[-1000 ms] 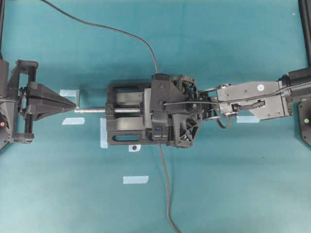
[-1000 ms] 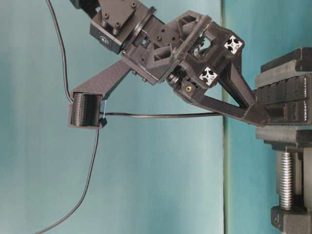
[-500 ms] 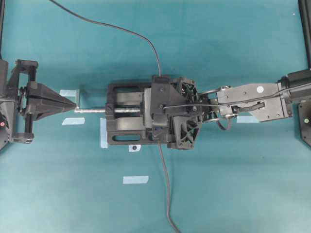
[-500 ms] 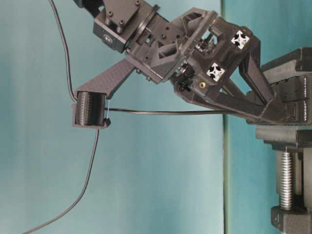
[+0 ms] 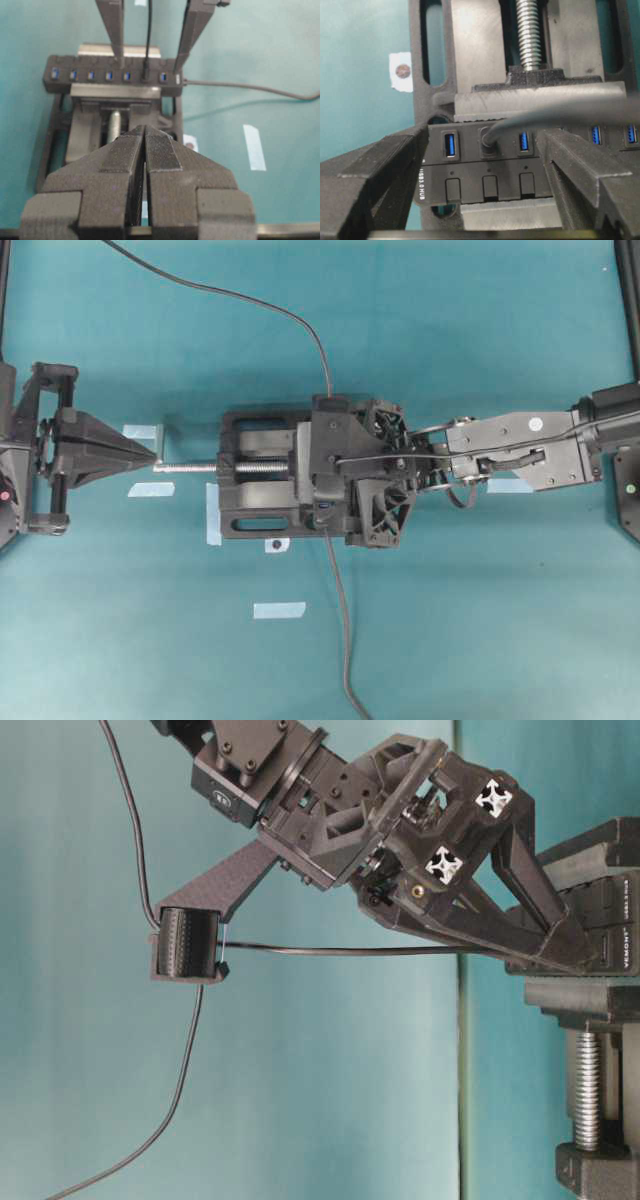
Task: Insert the USB into the second port from the front of the fixed hub.
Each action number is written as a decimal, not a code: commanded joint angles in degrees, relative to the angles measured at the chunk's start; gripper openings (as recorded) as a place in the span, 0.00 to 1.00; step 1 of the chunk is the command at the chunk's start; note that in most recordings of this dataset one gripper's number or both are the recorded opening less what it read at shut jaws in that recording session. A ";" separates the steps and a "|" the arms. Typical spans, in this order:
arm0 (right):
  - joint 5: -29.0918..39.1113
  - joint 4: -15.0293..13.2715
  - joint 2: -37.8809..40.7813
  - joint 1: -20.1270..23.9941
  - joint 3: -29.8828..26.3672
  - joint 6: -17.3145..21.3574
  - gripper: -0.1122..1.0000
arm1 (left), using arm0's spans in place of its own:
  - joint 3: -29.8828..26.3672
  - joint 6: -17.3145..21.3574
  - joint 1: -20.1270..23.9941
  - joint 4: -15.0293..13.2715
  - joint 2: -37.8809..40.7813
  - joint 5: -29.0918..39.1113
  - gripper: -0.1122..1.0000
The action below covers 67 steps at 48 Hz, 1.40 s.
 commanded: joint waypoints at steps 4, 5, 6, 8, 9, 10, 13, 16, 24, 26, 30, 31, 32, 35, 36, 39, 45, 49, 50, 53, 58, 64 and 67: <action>0.53 0.09 -2.72 0.18 -0.44 0.62 0.90 | -1.14 -0.18 0.00 0.09 0.18 -0.53 0.10; 0.70 0.09 -2.90 0.18 -0.44 0.62 0.90 | -1.05 -0.18 0.00 0.09 0.18 -0.53 0.10; 0.79 0.09 -3.08 0.18 -0.35 0.62 0.90 | -1.14 -0.18 0.00 0.09 0.18 -0.53 0.10; 1.05 0.09 -3.52 0.18 -0.18 0.62 0.90 | -1.14 -0.18 0.00 0.09 0.18 -0.53 0.10; 1.14 0.09 -3.78 0.18 -0.09 0.62 0.90 | -1.05 -0.18 0.00 0.09 0.18 -0.53 0.10; 1.23 0.09 -3.96 0.18 0.00 0.62 0.90 | -1.05 -0.18 0.00 0.09 0.18 -0.53 0.10; 1.23 0.09 -4.92 0.18 0.53 0.62 0.90 | -1.05 -0.18 0.00 0.09 0.18 -0.53 0.10; 1.23 0.09 -5.80 0.18 1.05 0.62 0.90 | -0.97 -0.18 0.00 0.09 0.18 -0.53 0.10; 1.23 0.09 -8.17 0.18 2.37 0.70 0.89 | -0.88 -0.18 0.00 0.00 0.18 -0.53 0.10; 1.23 0.09 -8.79 0.18 2.81 0.62 0.89 | -0.88 -0.18 0.00 0.09 0.18 -0.53 0.10; 0.97 0.09 -9.93 0.09 3.60 0.70 0.89 | -0.88 -0.18 0.09 0.09 0.18 -0.53 0.10; 0.88 0.09 -10.11 0.09 3.69 0.70 0.89 | -0.88 -0.18 0.00 0.09 0.18 -0.53 0.10; 0.79 0.09 -10.28 0.09 3.87 0.70 0.89 | -0.88 -0.18 0.00 0.09 0.18 -0.53 0.10; 0.62 0.09 -10.63 0.09 4.22 0.70 0.89 | -0.97 -0.18 0.00 0.09 0.18 -0.53 0.10; 0.70 0.09 -10.63 0.09 4.31 0.70 0.89 | -0.88 -0.18 0.00 0.09 0.18 -0.53 0.10; 0.62 0.09 -10.63 0.09 4.48 0.70 0.89 | -0.97 -0.18 0.09 0.09 0.18 -0.53 0.10; 0.53 0.09 -10.63 0.09 4.48 0.70 0.89 | -1.05 -0.18 0.00 0.09 0.18 -0.53 0.10; 0.44 0.09 -10.55 0.09 4.48 0.70 0.89 | -1.14 -0.18 0.09 0.09 0.18 -0.53 0.10; 0.44 0.09 -10.63 0.09 4.48 0.70 0.89 | -1.14 -0.18 0.00 0.09 0.18 -0.53 0.10; 0.35 0.09 -10.63 0.09 4.48 0.70 0.89 | -1.14 -0.18 0.00 0.09 0.18 -0.53 0.10; 0.35 0.09 -10.63 0.09 4.48 0.70 0.89 | -1.14 -0.18 0.00 0.00 0.18 -0.53 0.10; 0.35 0.09 -10.55 0.09 4.48 0.70 0.89 | -1.14 -0.18 0.09 0.09 0.18 -0.53 0.10; 0.35 0.09 -10.55 0.09 4.48 0.70 0.89 | -1.14 -0.18 0.00 0.09 0.18 -0.53 0.10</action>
